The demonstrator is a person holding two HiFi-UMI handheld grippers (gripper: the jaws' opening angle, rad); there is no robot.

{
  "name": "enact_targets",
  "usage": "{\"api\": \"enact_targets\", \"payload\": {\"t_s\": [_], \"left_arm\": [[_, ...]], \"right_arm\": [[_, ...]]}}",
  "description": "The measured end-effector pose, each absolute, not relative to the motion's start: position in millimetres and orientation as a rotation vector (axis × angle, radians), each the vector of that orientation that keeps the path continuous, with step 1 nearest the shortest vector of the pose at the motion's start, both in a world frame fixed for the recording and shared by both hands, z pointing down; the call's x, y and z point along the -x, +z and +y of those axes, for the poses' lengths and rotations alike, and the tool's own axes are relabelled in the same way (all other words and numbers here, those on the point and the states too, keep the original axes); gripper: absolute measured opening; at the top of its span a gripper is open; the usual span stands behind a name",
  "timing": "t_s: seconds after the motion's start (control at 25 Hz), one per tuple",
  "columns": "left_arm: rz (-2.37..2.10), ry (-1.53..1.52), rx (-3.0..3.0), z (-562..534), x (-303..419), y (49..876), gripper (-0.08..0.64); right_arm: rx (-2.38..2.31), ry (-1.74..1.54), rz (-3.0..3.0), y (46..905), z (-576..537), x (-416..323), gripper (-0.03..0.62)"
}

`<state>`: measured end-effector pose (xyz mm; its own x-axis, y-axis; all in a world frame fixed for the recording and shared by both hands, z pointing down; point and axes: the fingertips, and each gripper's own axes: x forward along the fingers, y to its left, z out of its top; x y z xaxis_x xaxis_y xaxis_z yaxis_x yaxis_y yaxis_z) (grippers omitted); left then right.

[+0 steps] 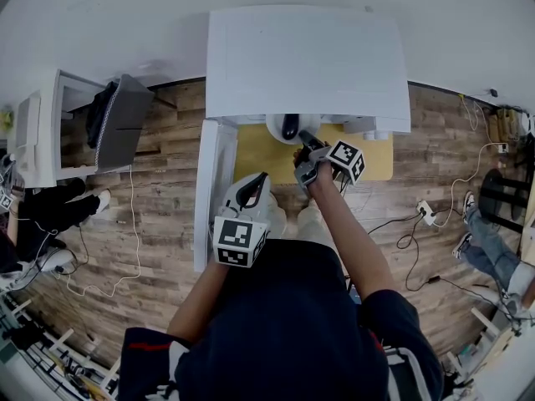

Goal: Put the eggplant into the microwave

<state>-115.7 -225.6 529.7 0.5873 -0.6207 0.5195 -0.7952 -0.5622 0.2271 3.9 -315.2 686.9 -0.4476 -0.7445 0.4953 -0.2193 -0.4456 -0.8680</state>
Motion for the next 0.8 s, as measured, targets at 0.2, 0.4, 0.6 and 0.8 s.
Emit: {"api": "enact_targets", "payload": {"t_s": [0.2,0.4,0.6,0.8], "left_arm": [[-1.145,0.539,-2.371,-228.5,117.2,528.8,0.014],[-1.159,0.545,-2.372,-229.1,116.5,528.8,0.014],[-1.162,0.537,-2.364,-229.5,116.6,529.5,0.014],[-1.173,0.529,-2.356,-228.6,117.9,529.6,0.014]], "right_arm": [[1.368,-1.957,1.394,685.7,-324.9,0.5,0.023],[1.358,-1.954,1.425,686.7,-333.0,4.4,0.023],[1.359,-1.946,1.435,687.5,-338.4,7.5,0.023],[1.362,-1.957,1.437,690.2,-339.6,9.2,0.023]]}}
